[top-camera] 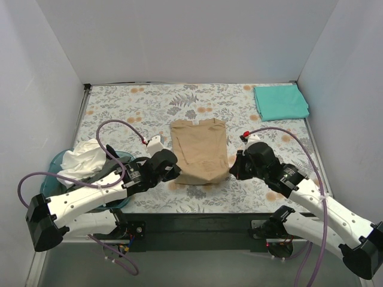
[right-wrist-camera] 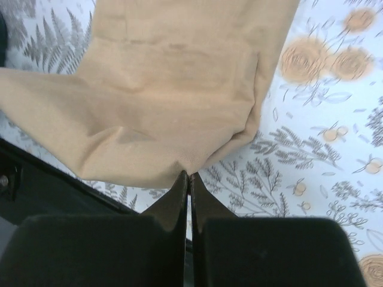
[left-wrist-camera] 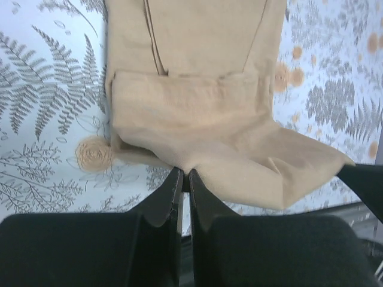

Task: Fold and stack the t-shirts
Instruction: Fold the tshirt

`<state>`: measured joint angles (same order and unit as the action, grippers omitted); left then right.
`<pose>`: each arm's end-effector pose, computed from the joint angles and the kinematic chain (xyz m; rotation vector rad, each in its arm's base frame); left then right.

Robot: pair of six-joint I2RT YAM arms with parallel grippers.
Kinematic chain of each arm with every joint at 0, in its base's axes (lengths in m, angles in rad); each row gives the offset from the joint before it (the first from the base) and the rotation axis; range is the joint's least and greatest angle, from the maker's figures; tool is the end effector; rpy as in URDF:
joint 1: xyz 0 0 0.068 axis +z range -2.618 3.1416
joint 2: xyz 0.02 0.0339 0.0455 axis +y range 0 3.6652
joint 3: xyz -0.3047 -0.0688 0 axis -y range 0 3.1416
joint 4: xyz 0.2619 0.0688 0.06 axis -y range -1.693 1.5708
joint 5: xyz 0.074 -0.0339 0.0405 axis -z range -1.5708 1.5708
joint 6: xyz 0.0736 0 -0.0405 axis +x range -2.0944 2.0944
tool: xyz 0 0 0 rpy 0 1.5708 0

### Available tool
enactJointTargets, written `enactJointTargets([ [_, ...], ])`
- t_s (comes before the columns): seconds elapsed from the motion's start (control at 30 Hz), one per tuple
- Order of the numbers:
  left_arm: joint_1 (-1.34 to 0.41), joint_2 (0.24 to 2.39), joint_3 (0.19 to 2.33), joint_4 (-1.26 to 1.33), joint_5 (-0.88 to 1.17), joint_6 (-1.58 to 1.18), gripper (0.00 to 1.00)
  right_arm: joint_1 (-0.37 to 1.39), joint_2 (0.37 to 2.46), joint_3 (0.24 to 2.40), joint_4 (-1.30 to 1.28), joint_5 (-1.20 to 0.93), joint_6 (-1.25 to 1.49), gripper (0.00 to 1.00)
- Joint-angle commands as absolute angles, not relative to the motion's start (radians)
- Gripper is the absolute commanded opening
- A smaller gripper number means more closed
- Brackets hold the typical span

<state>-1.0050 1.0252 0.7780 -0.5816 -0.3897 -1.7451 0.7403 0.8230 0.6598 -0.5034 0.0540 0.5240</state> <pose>0.1450 -0.1762 0.2633 -1.0807 2.2563 -0.8561 0.1480 0.1299 0.2624 -0.2193 2.3005 0.6127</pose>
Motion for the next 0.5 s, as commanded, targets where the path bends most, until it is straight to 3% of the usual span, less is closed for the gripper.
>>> enactJointTargets([
  [0.0, -0.988, 1.081, 0.885, -0.664, -0.59, -1.813, 0.0, 0.742, 0.83, 0.765, -0.469, 0.194, 0.486, 0.01],
  [0.47, -0.704, 1.25, 1.08, -0.477, -0.456, -1.574, 0.0, 0.632, 1.052, 1.009, -0.399, 0.215, 0.327, 0.01],
])
